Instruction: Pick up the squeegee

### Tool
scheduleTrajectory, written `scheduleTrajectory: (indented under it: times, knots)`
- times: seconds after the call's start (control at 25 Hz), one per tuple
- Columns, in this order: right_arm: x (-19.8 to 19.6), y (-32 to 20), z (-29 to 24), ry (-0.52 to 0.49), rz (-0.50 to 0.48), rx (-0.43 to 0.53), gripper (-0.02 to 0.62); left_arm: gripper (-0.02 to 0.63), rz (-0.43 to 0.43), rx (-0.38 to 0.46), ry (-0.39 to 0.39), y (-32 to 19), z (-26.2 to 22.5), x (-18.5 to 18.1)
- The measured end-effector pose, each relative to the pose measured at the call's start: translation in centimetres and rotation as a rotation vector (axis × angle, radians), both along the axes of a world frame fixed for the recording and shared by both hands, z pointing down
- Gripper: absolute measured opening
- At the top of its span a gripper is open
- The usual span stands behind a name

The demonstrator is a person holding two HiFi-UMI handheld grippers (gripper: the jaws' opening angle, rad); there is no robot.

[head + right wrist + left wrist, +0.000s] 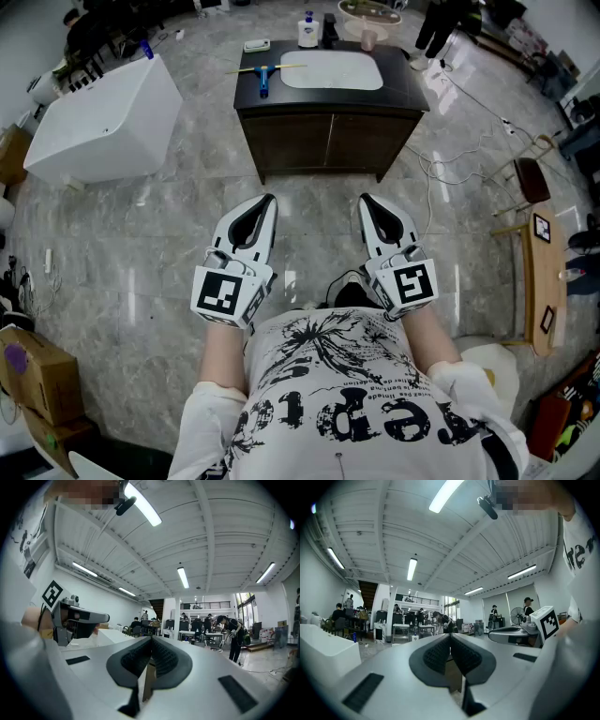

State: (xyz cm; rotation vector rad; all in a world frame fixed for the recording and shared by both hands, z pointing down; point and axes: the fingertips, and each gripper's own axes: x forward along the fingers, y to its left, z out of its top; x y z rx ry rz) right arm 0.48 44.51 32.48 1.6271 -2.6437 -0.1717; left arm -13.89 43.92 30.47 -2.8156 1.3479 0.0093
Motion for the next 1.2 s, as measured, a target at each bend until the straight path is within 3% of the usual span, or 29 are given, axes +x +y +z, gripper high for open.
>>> scheduleTrajectory:
  times: [0.48,0.64,0.68,0.72,0.76,1.2]
  knots:
    - [0.4,-0.7,0.7,-0.007,0.04,-0.011,0.011,0.014,0.025,-0.018,0.006,-0.6,0.7,0.0]
    - [0.0,-1.5,0.6,-0.022,0.036,-0.01,0.012,0.016,0.022,0.0,0.086,-1.6,0.4,-0.4]
    - [0.0,-1.9,0.6,-0.02,0.037,-0.012,0.012,0.085,0.014,0.007,0.118,-2.1,0.1,-0.6]
    - [0.0,-2.4,0.6,-0.016,0.039,-0.012,0.012,0.219,0.003,0.011,0.14,-2.8,-0.1,-0.8]
    - [0.1,-2.9,0.5,-0.013,0.039,-0.01,0.012,0.313,-0.009,0.013,0.146,-3.5,-0.2,-1.0]
    - [3.3,-14.4,2.8,-0.046,-0.009,-0.069,0.012,0.336,-0.083,-0.035,0.027,-13.6,2.8,1.7]
